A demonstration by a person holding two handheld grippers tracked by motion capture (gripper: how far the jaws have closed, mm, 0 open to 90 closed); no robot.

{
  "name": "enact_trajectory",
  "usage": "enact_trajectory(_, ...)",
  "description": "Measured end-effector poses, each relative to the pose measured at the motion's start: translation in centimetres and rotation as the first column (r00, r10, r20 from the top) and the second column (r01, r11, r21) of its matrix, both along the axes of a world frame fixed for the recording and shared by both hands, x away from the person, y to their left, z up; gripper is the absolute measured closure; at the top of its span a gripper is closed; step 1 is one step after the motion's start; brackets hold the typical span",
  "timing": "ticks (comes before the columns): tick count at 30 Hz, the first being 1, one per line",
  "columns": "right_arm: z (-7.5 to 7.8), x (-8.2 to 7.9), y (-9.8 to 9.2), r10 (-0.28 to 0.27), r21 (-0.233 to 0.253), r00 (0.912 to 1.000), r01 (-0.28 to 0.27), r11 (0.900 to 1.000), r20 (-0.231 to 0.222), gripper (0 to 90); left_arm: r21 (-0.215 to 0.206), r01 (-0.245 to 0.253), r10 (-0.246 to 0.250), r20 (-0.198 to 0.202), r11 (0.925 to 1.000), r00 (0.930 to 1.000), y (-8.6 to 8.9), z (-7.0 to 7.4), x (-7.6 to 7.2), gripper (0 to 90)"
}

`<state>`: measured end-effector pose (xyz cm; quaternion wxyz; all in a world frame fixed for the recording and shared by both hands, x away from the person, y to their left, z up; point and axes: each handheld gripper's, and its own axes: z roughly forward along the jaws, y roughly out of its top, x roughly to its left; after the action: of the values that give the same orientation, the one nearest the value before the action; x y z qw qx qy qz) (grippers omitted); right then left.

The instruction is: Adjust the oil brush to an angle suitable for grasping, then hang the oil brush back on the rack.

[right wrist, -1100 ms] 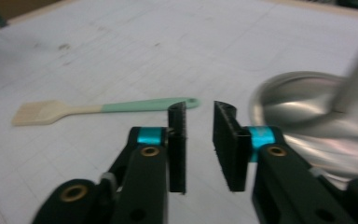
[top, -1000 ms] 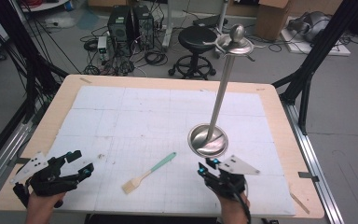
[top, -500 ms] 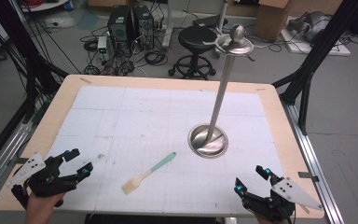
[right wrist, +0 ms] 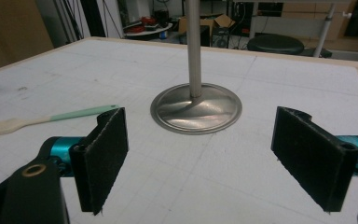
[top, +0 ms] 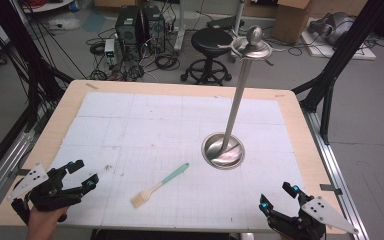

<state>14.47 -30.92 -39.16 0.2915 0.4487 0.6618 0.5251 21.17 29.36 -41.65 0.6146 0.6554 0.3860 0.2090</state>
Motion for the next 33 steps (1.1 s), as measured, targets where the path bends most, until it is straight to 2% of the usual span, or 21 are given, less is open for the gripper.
enact_trajectory(6,-0.1,-0.1,-0.3,-0.007,0.001,0.9999,0.007,1.0,-0.009,17.6,0.004,-0.015,0.015,-0.011,0.9999,0.9998,0.0,-0.1,0.2,19.9)
enact_trajectory(12,-0.2,-0.1,-0.6,-0.031,0.018,0.9994,0.031,0.999,-0.017,17.6,0.022,-0.001,0.001,0.003,0.9997,1.0,-0.2,-0.1,0.1,20.8)
enact_trajectory(16,-0.3,-0.2,-0.4,-0.032,0.008,0.9991,0.032,0.999,-0.027,17.9,0.027,0.012,-0.012,0.004,0.9995,0.9999,-0.4,0.0,0.3,20.7)
enact_trajectory(17,-0.3,-0.2,-0.3,-0.044,-0.026,0.9986,0.043,0.999,-0.031,18.1,0.032,0.017,-0.017,0.005,0.9994,0.9998,-0.6,0.0,0.3,20.7)
enact_trajectory(18,-0.4,-0.2,-0.2,-0.049,-0.038,0.9982,0.048,0.998,-0.034,18.1,0.036,0.009,-0.009,0.008,0.9993,0.9999,-0.7,0.0,0.3,20.4)
enact_trajectory(21,-0.4,-0.1,-0.2,-0.055,-0.04,0.9978,0.054,0.998,-0.037,18.1,0.041,-0.017,0.016,0.013,0.999,0.9998,-0.8,0.2,0.2,19.4)
enact_trajectory(24,-0.5,0.0,-0.2,-0.054,-0.045,0.9977,0.052,0.998,-0.042,18.2,0.035,-0.008,0.008,0.014,0.9994,0.9999,-1.0,0.4,0.2,19.8)
enact_trajectory(25,-0.6,0.1,-0.1,-0.053,-0.054,0.9972,0.05,0.997,-0.053,18.2,0.074,-0.03,0.03,0.001,0.9968,0.9995,-1.4,0.5,0.2,21.2)
enact_trajectory(26,-0.6,0.1,-0.1,-0.053,-0.054,0.9972,0.05,0.997,-0.053,18.2,0.074,-0.03,0.03,0.001,0.9968,0.9995,-1.4,0.5,0.2,21.6)
enact_trajectory(27,-0.9,0.1,-0.1,-0.057,-0.056,0.9963,0.053,0.997,-0.065,18.2,0.103,-0.033,0.034,-0.012,0.9942,0.9993,-2.0,0.6,0.3,22.0)
enact_trajectory(28,-0.9,0.1,-0.1,-0.057,-0.056,0.9963,0.053,0.997,-0.065,18.2,0.103,-0.033,0.034,-0.012,0.9942,0.9993,-2.0,0.6,0.3,22.5)
enact_trajectory(31,-1.1,0.3,-0.3,-0.063,-0.052,0.9945,0.059,0.997,-0.083,18.3,0.107,0.016,-0.012,-0.032,0.9941,0.9994,-3.3,1.0,0.6,24.2)
enact_trajectory(32,-1.2,0.3,-0.3,-0.061,-0.052,0.9947,0.057,0.997,-0.082,18.2,0.107,0.016,-0.012,-0.032,0.9941,0.9994,-3.3,1.0,0.6,26.0)
enact_trajectory(33,-1.2,0.4,-0.3,-0.059,-0.056,0.995,0.055,0.997,-0.081,18.2,0.116,0.029,-0.023,-0.048,0.9928,0.9986,-3.7,1.1,0.7,28.9)
